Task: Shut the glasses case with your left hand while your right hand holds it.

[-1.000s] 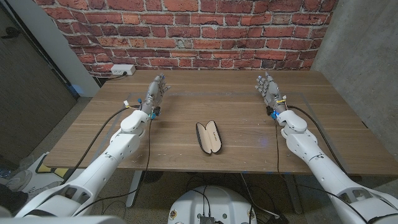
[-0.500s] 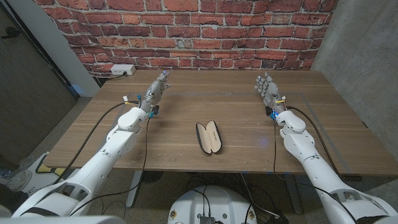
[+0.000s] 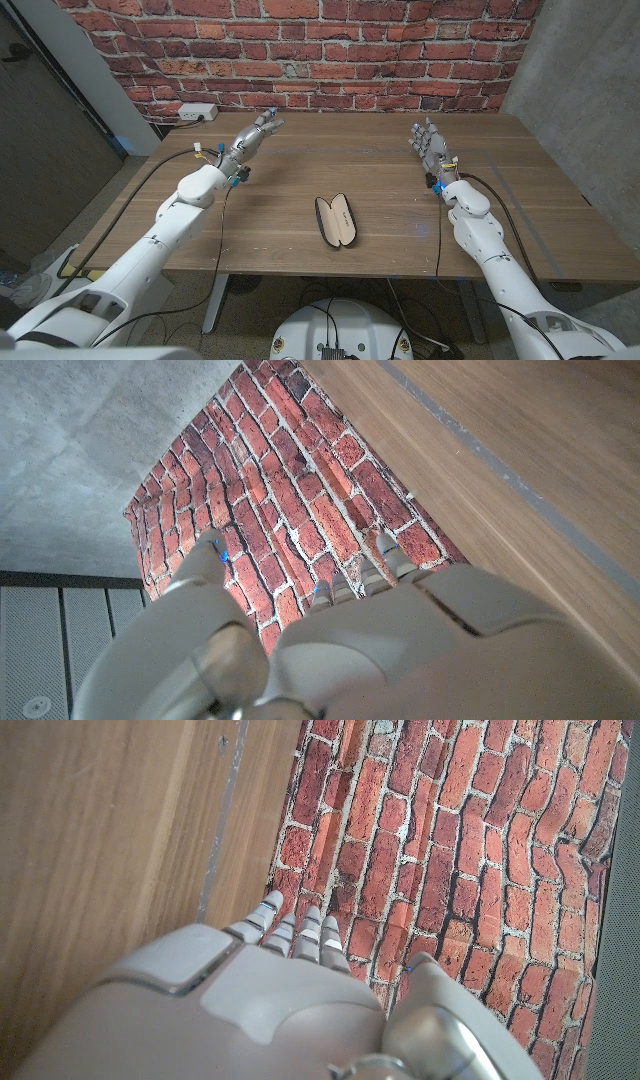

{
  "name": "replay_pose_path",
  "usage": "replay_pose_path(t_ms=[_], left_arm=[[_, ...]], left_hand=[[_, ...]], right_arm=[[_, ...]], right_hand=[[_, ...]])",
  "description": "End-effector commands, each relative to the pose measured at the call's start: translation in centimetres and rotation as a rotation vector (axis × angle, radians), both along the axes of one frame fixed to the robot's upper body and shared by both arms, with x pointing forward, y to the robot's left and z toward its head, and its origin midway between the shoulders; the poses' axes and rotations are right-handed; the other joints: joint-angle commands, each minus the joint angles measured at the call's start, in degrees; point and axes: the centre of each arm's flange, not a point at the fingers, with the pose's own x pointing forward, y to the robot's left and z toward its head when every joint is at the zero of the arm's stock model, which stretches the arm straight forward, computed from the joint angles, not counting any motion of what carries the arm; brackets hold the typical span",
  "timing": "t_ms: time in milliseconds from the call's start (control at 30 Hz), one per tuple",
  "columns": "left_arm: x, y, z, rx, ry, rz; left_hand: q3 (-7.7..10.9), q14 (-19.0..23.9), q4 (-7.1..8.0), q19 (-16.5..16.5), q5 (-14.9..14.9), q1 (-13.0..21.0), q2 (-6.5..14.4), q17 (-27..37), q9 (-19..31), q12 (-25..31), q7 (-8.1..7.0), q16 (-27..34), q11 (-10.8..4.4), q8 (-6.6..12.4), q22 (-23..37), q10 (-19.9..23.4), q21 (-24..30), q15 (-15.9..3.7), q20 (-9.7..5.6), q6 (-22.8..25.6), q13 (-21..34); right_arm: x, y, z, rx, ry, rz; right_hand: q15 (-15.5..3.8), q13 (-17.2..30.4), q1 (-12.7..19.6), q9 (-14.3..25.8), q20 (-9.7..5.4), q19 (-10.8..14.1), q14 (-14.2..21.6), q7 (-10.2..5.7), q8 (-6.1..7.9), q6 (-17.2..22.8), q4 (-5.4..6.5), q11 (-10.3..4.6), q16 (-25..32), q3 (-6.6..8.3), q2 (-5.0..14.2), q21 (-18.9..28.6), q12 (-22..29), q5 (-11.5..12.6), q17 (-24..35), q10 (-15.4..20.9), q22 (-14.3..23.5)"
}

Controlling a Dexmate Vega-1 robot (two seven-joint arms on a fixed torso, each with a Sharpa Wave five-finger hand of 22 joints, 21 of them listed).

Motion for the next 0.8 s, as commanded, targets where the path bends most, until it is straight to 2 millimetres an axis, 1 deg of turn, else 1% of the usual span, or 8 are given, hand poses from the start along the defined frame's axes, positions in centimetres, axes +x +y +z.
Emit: replay_pose_path(t_ms=[33,267,300,333,400,633,700,800], left_arm=[[-2.5,-0.3,1.1,0.179,-0.067,0.011],[-4.3,-0.6,1.9,0.274,-0.107,0.032],[-4.5,-0.7,1.9,0.287,-0.111,0.034],[-4.9,-0.8,2.1,0.313,-0.119,0.040],[-5.3,-1.0,2.3,0.342,-0.127,0.045],[-6.6,-1.9,3.0,0.449,-0.151,0.043],[-6.9,-2.3,3.2,0.483,-0.154,0.039],[-7.3,-2.6,3.5,0.529,-0.158,0.038]], left_hand=[[0.35,1.0,-1.47,-1.2,-0.3,2.6,0.1,0.3,0.2,0.5,0.55,0.5,-0.41,0.39,0.1,1.1,-0.3,-0.44,-0.20,1.0,0.2],[0.85,1.3,-2.63,-0.6,-0.1,5.8,0.1,0.3,0.2,0.5,-0.10,0.4,-1.07,0.42,0.1,1.6,-0.7,-0.31,0.39,1.7,0.2],[0.98,1.3,-2.83,-0.6,-0.1,6.5,0.1,0.3,0.2,0.5,-0.21,0.3,-1.42,0.41,0.1,1.8,-0.9,-0.21,0.56,1.8,0.2],[1.15,1.4,-3.04,-0.4,0.0,7.5,0.2,0.3,0.2,0.5,-0.69,0.3,-1.55,0.43,0.1,2.0,-1.0,-0.11,0.69,2.0,0.3],[1.33,1.4,-3.22,-0.3,0.1,8.7,0.2,0.3,0.2,0.4,-0.98,0.3,-2.05,0.40,0.1,2.1,-1.1,0.03,0.87,2.1,0.3],[1.64,1.1,-3.53,-0.1,0.3,11.8,-0.1,0.3,0.3,0.2,-1.65,0.1,-2.37,0.22,0.1,2.1,-1.6,0.62,1.87,2.2,0.3],[1.70,0.4,-3.58,0.1,0.5,13.3,-0.4,0.3,0.3,0.1,-1.66,-0.2,-2.61,0.10,0.1,2.1,-1.8,-0.27,2.06,2.1,0.3],[1.66,-0.3,-3.59,0.0,0.6,14.7,-0.8,0.3,0.3,-0.2,-1.99,-0.4,-3.22,-0.20,0.1,1.5,-2.1,-0.17,2.13,1.6,0.3]], right_arm=[[-1.2,0.5,-0.7,0.011,-0.010,-0.006],[-2.1,0.7,-1.1,0.019,-0.019,-0.011],[-2.2,0.7,-1.2,0.020,-0.020,-0.010],[-2.4,0.7,-1.3,0.023,-0.022,-0.010],[-2.6,0.7,-1.5,0.026,-0.023,-0.012],[-3.3,0.6,-1.9,0.036,-0.027,-0.021],[-3.6,0.5,-2.1,0.040,-0.027,-0.025],[-3.8,0.4,-2.3,0.044,-0.026,-0.029]], right_hand=[[0.56,0.1,0.0,0.3,-1.40,0.1,-0.1,0.41,0.24,0.2,-0.27,-0.09,0.3,-0.12,0.87,-0.2,0.3,0.3,0.3,0.4,0.3],[0.55,0.1,0.0,0.3,-1.39,0.2,0.0,0.36,0.25,0.3,-0.30,0.00,0.3,-0.18,0.88,-0.3,0.4,0.3,0.3,0.6,0.3],[0.53,0.1,0.0,0.3,-1.41,0.2,0.0,0.35,0.25,0.3,-0.30,-0.09,0.3,-0.20,0.88,-0.3,0.4,0.3,0.3,0.6,0.3],[0.53,0.1,0.0,0.3,-1.40,0.2,0.0,0.35,0.25,0.3,-0.30,-0.07,0.3,-0.20,0.89,-0.3,0.4,0.3,0.3,0.6,0.3],[0.56,0.1,0.0,0.3,-1.39,0.2,0.0,0.38,0.25,0.3,-0.30,-0.04,0.3,-0.21,0.90,-0.3,0.4,0.3,0.3,0.6,0.3],[0.58,0.1,0.0,0.3,-1.39,0.3,0.1,0.39,0.25,0.4,-0.32,0.01,0.3,-0.25,0.93,-0.4,0.4,0.3,0.3,0.7,0.3],[0.56,0.1,0.0,0.3,-1.40,0.3,0.1,0.39,0.25,0.4,-0.32,-0.01,0.3,-0.26,0.95,-0.4,0.4,0.3,0.3,0.8,0.3],[0.52,0.1,0.0,0.3,-1.40,0.3,0.1,0.39,0.26,0.4,-0.31,0.00,0.3,-0.31,0.95,-0.4,0.5,0.3,0.3,0.9,0.3]])
